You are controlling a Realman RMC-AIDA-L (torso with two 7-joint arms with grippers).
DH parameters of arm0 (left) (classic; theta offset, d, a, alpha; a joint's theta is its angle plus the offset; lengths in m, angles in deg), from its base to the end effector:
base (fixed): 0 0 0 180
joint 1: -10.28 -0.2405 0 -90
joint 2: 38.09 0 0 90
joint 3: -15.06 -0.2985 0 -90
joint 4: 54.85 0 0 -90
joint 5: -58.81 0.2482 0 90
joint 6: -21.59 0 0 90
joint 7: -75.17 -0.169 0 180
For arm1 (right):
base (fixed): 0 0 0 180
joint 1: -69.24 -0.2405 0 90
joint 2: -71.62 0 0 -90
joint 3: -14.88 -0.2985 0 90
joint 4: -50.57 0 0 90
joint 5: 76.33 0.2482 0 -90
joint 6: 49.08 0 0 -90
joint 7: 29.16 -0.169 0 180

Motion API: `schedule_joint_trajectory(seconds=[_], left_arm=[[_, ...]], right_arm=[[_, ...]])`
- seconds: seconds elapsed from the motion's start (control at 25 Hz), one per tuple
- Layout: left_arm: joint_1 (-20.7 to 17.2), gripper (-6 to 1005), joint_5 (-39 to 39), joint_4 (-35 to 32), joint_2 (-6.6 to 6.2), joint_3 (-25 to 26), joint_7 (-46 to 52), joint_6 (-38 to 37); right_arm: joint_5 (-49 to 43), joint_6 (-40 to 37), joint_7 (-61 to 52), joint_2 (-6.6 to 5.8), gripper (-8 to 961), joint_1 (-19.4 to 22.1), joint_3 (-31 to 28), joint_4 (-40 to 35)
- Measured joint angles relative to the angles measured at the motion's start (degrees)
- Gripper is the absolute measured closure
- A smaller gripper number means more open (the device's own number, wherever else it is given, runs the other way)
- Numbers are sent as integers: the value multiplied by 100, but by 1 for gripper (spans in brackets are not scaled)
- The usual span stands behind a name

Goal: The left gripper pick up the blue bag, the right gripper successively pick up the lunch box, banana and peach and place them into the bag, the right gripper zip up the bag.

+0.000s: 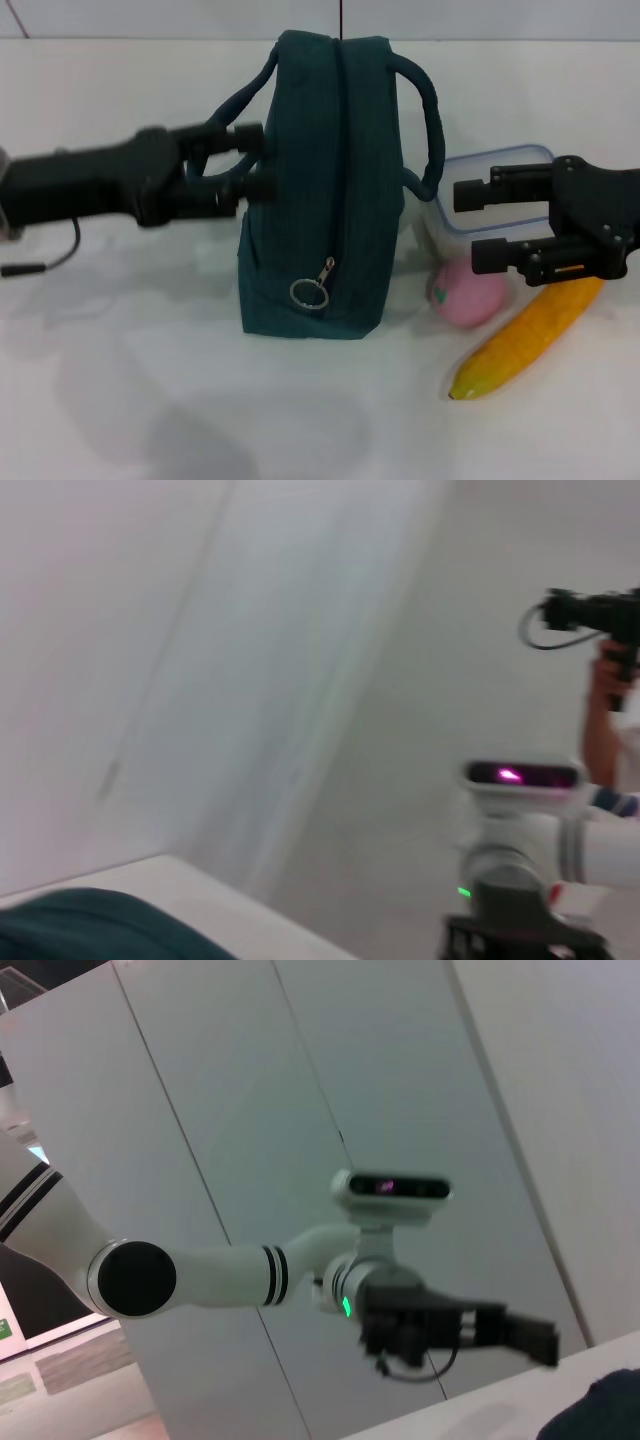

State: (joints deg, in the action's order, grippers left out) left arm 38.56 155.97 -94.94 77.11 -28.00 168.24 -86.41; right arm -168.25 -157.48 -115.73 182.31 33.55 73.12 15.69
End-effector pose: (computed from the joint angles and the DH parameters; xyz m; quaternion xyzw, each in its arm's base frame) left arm -0.2661 0.3614 0.0189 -0.8945 -0.2305 -0.3831 0.0084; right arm 0.2253 0.3778 0.0027 0.9318 -0.1311 -0.3295 0.0771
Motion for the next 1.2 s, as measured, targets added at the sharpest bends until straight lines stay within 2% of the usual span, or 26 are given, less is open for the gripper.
schedule_joint_trajectory(seconds=[0.24, 0.4, 0.6, 0.76, 1.0, 1.2], left_arm=[[136, 180, 200, -1039, -64, 2, 1558, 809], [385, 188, 966, -1409, -81, -20, 2558, 1144], [850, 198, 1915, -1537, -13, -58, 3542, 1160], [1164, 206, 2244, -1574, 33, -237, 4006, 1155], [1587, 217, 2777, -1583, 23, -326, 4557, 1244], [1790, 227, 3281, -1588, 6, -330, 4849, 1399]], right_arm=[[30, -1, 0, -41, 229, 295, -30, -46], [27, 1, 2, -71, 229, 499, -195, -50], [41, -14, 71, -95, 228, 647, -358, -7], [23, -28, 118, -84, 228, 693, -409, -2], [17, -23, 199, -69, 229, 738, -410, -1], [14, -2, 228, -55, 229, 785, -401, -1]])
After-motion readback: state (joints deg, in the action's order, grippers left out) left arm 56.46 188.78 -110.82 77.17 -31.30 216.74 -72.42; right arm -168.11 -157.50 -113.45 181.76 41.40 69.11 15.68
